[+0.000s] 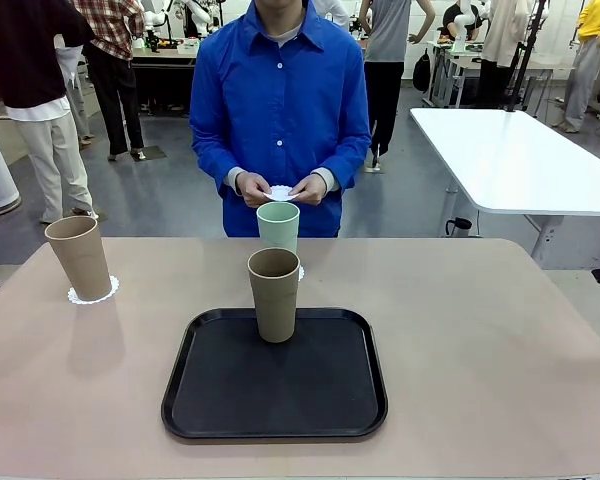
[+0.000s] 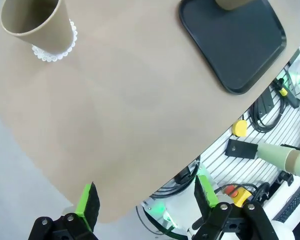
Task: Place coasters on the table and set cups on them.
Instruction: Take one Reusable plastic cup from the Flat Tray and place it on a coaster set by the human.
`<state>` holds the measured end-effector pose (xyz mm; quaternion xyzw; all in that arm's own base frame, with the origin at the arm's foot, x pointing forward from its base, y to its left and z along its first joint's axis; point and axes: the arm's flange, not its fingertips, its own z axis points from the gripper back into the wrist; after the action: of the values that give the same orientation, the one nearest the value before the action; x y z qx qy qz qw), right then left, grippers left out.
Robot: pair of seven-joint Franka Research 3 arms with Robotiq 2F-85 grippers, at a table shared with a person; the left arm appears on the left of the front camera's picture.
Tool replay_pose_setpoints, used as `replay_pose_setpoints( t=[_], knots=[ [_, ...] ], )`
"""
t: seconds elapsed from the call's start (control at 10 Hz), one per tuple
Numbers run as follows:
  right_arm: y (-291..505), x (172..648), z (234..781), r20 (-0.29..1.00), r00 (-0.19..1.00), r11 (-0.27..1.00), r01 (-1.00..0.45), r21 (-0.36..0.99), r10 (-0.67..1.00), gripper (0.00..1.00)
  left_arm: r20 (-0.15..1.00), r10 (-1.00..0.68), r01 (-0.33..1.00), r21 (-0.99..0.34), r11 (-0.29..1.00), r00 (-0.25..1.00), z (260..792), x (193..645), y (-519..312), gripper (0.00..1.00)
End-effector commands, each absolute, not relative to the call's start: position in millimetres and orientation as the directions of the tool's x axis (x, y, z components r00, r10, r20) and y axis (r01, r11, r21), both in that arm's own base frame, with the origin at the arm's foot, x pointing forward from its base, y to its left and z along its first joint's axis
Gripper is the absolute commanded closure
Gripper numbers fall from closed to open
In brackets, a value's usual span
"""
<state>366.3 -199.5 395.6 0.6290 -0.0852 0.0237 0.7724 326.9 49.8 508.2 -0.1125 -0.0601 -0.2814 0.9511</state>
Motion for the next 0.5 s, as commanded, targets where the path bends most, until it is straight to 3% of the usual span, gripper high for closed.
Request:
replay_pose_setpoints(
  t=[0.0, 0.1, 0.2, 0.3, 0.4],
  knots=[
    [-199, 365, 396, 0.165, 0.984, 0.199, -0.148, 0.969, -0.072, 0.0, 0.212, -0.525, 0.557, -0.132, 0.82, 0.824, 514, 331, 52, 0.0],
    [-199, 365, 396, 0.165, 0.984, 0.199, -0.148, 0.969, -0.072, 0.0, 0.178, -0.522, 0.549, -0.18, 0.816, 0.834, 508, 327, 50, 0.0],
    [-199, 365, 396, 0.165, 0.984, 0.199, -0.148, 0.969, -0.072, 0.0, 0.382, -0.429, 0.566, -0.414, 0.713, 0.819, 494, 334, 70, 0.0],
    [-199, 365, 396, 0.165, 0.984, 0.199, -0.148, 0.969, -0.072, 0.0, 0.496, -0.268, 0.553, -0.624, 0.552, 0.826, 486, 342, 99, 0.0],
    [-199, 365, 396, 0.165, 0.984, 0.199, -0.148, 0.969, -0.072, 0.0, 0.524, -0.14, 0.527, -0.724, 0.446, 0.84, 481, 341, 128, 0.0]
  ],
)
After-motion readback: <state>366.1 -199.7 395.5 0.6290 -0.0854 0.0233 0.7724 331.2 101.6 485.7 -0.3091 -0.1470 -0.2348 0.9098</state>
